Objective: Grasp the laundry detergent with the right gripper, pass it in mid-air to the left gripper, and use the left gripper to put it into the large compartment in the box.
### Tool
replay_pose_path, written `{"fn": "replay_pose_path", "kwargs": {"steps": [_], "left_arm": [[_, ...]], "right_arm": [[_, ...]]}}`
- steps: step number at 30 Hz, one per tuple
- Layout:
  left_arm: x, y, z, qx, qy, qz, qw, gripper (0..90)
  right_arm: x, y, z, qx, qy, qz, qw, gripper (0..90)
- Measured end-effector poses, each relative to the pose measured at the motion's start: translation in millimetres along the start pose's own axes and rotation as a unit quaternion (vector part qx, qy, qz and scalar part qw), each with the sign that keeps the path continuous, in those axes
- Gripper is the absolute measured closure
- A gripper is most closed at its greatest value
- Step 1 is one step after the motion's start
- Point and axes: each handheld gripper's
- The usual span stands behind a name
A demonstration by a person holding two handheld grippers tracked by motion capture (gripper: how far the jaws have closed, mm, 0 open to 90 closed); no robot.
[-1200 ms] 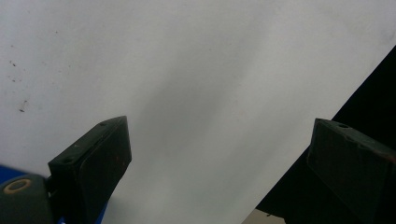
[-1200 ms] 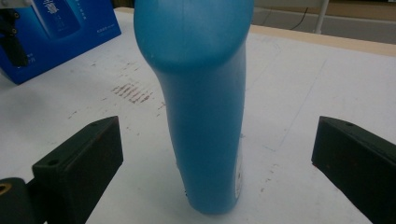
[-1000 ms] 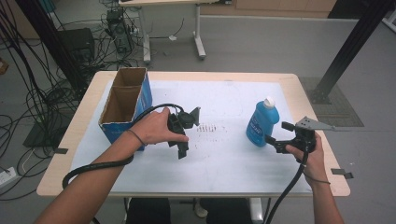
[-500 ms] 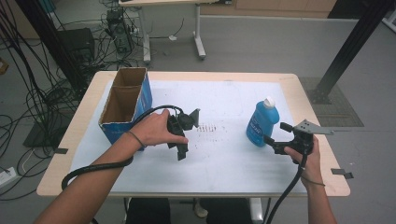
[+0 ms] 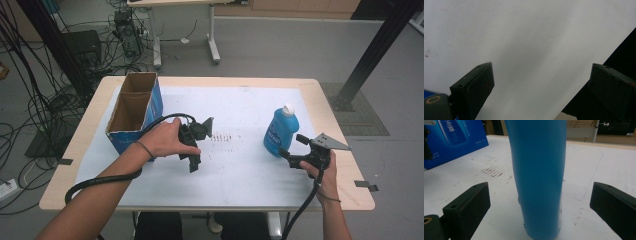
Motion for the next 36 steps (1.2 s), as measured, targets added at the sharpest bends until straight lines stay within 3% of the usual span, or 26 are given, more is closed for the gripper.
{"fn": "replay_pose_path", "kwargs": {"steps": [18, 36], "left_arm": [[-2.6, 1.8, 0.8, 0.001, 0.003, 0.0, 1.0, 6.7], [-3.8, 4.2, -0.3, 0.003, 0.007, 0.0, 1.0, 6.6]], "right_arm": [[24.1, 6.4, -1.5, 0.008, 0.007, 0.028, 0.9996, 3.9], [30.7, 12.7, -1.7, 0.012, 0.0, 0.04, 0.9991, 4.4]]}}
Point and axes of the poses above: each handheld gripper's, and its own axes: y roughly forward along the jaws, x roughly out of its underside, z roughly to its right, and after that the axes turned 11 degrees about -x, right-handed
